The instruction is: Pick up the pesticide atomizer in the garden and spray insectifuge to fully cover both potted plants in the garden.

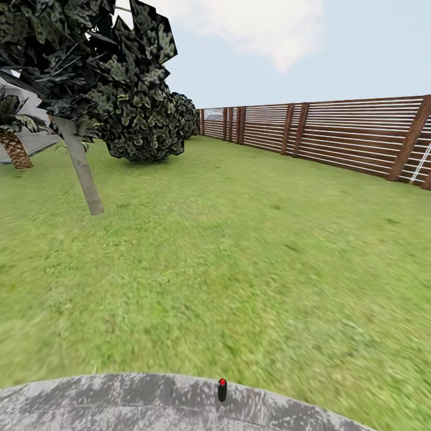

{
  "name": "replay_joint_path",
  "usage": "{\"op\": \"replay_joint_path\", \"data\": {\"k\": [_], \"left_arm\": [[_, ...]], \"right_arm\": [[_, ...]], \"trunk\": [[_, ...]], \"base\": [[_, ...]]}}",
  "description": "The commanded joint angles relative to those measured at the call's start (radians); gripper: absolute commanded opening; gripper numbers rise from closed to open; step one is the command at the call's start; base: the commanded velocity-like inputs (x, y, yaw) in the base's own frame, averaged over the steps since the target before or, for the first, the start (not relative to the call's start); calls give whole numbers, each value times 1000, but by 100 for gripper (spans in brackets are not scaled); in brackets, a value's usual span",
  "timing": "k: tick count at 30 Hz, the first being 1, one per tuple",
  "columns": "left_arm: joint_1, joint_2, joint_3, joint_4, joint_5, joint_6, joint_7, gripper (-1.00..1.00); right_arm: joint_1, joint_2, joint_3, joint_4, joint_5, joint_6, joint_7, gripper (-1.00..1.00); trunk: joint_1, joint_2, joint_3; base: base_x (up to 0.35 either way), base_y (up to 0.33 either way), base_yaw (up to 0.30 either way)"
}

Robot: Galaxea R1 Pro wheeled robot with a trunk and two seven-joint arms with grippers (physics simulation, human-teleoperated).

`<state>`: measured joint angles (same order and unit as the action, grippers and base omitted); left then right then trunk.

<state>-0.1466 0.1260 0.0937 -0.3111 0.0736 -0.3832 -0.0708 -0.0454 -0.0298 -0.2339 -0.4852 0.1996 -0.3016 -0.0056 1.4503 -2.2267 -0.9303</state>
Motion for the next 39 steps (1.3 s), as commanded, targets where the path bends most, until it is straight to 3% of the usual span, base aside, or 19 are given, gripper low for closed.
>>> {"op": "replay_joint_path", "data": {"k": [1, 10, 30, 39], "left_arm": [[-1, 0, 3, 1, 8, -2, -7, 100], [-1, 0, 3, 1, 8, -3, -7, 100], [-1, 0, 3, 6, 8, -6, -7, 100], [-1, 0, 3, 6, 8, -6, -7, 100]], "right_arm": [[-1, 2, -4, 0, 11, -4, -1, 100], [-1, 3, -4, 2, 11, -4, -1, 100], [-1, 4, -5, 2, 11, -4, -1, 100], [-1, 4, -5, 2, 11, -4, -1, 100]], "trunk": [[0, 0, -1], [0, 0, -1], [0, 0, -1], [0, 0, -1]], "base": [[183, 275, 0], [182, 277, 52], [136, 308, 267], [136, 324, 14]]}}
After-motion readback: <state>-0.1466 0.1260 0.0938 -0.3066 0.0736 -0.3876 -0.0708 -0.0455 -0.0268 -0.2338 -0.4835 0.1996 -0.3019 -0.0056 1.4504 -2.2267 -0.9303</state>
